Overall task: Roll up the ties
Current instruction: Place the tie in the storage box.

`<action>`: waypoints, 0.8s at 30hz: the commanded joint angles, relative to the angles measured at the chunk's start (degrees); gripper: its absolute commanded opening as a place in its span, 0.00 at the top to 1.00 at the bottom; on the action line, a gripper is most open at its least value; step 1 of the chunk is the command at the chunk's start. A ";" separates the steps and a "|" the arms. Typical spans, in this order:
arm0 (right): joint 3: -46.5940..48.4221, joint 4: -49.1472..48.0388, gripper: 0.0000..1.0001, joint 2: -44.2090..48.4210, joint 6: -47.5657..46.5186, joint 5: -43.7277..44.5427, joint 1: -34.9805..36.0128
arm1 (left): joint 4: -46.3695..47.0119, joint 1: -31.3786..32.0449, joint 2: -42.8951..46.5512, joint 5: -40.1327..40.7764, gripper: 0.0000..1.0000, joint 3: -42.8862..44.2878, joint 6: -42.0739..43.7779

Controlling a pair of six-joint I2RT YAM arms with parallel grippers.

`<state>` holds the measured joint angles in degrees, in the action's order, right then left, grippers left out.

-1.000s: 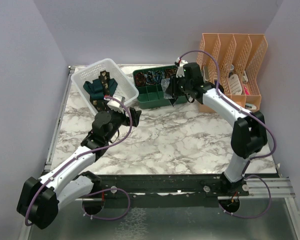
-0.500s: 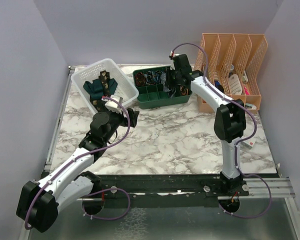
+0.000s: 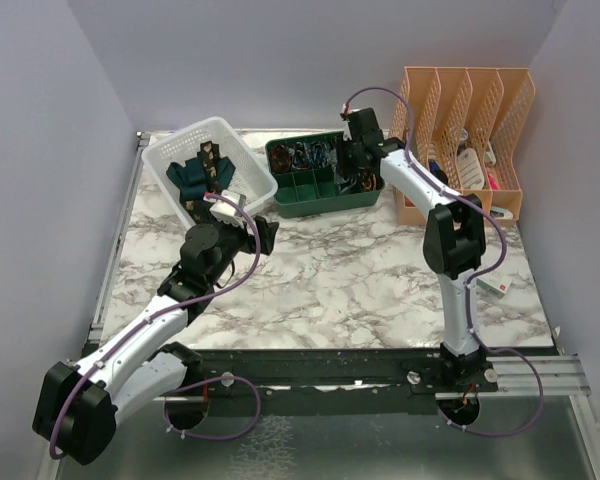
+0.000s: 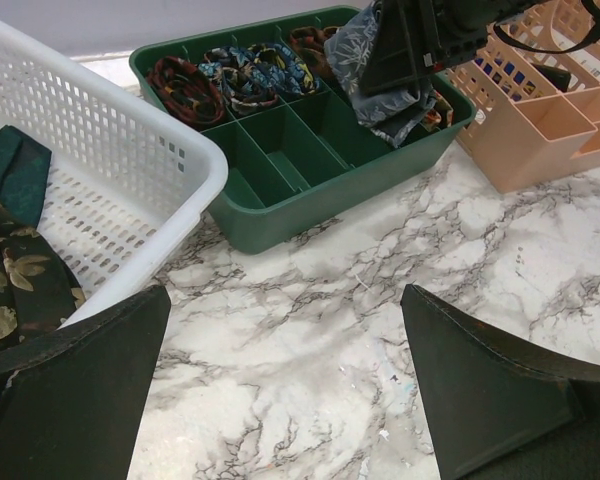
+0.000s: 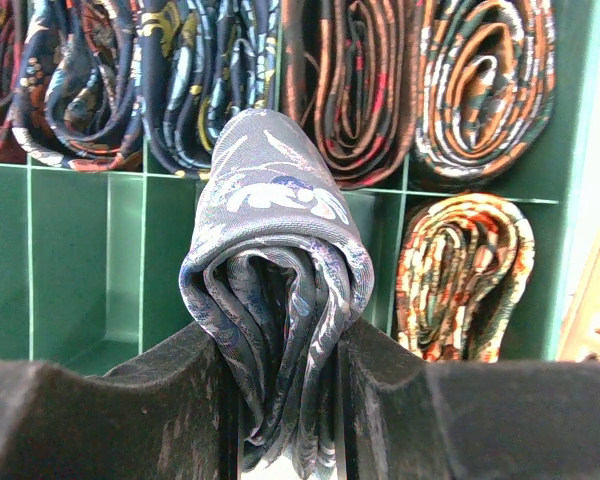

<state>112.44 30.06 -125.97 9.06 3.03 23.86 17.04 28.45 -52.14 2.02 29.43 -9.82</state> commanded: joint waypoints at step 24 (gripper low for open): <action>2.54 13.56 0.94 -5.43 -7.40 -4.01 -1.20 | 0.84 -0.42 -2.41 -3.48 0.01 -1.45 -0.46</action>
<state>111.83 35.20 -128.29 3.18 1.21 22.17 17.06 28.45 -53.82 0.89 29.02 -9.89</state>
